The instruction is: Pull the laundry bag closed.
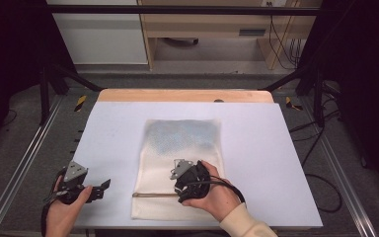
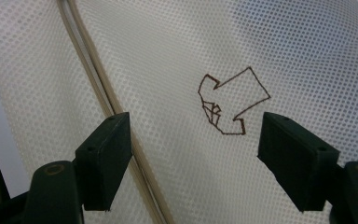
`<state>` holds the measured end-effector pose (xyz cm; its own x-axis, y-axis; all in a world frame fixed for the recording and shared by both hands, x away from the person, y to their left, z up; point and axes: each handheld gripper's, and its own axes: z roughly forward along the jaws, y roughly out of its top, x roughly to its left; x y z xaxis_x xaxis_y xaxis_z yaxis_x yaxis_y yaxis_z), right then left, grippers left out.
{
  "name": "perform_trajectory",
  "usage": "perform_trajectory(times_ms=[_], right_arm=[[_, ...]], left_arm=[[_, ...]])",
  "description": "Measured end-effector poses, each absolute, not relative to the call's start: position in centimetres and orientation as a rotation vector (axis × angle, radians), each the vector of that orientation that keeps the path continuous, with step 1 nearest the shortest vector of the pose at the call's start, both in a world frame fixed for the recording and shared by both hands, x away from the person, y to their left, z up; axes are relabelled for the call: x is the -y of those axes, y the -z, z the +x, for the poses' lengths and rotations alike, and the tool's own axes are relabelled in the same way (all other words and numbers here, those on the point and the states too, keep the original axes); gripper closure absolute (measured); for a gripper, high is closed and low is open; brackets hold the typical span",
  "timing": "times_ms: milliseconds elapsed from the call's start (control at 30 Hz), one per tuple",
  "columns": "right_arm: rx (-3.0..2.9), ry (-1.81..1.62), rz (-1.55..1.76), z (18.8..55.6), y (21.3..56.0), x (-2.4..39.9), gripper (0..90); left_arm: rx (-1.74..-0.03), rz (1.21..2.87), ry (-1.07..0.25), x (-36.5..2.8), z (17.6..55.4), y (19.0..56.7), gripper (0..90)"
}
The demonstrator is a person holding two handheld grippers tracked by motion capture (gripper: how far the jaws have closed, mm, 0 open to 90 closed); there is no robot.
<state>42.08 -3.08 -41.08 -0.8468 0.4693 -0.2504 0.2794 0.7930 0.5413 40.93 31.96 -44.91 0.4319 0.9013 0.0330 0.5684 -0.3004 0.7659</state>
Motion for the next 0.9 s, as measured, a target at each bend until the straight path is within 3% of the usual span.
perform_trajectory(times_ms=[333,700,900], right_arm=[[-2.684,-0.647,0.501,42.8,40.5,0.6,36.7],[-2.804,-0.685,0.385,42.3,40.8,-2.6,55.6],[-2.835,-0.678,0.340,42.4,40.8,-3.9,61.2]], left_arm=[[-1.238,2.008,-0.603,-32.1,41.0,44.9,9.4],[-1.287,1.945,-0.607,-33.5,41.1,44.6,10.1],[-1.312,1.921,-0.613,-34.2,41.2,44.5,10.1]])
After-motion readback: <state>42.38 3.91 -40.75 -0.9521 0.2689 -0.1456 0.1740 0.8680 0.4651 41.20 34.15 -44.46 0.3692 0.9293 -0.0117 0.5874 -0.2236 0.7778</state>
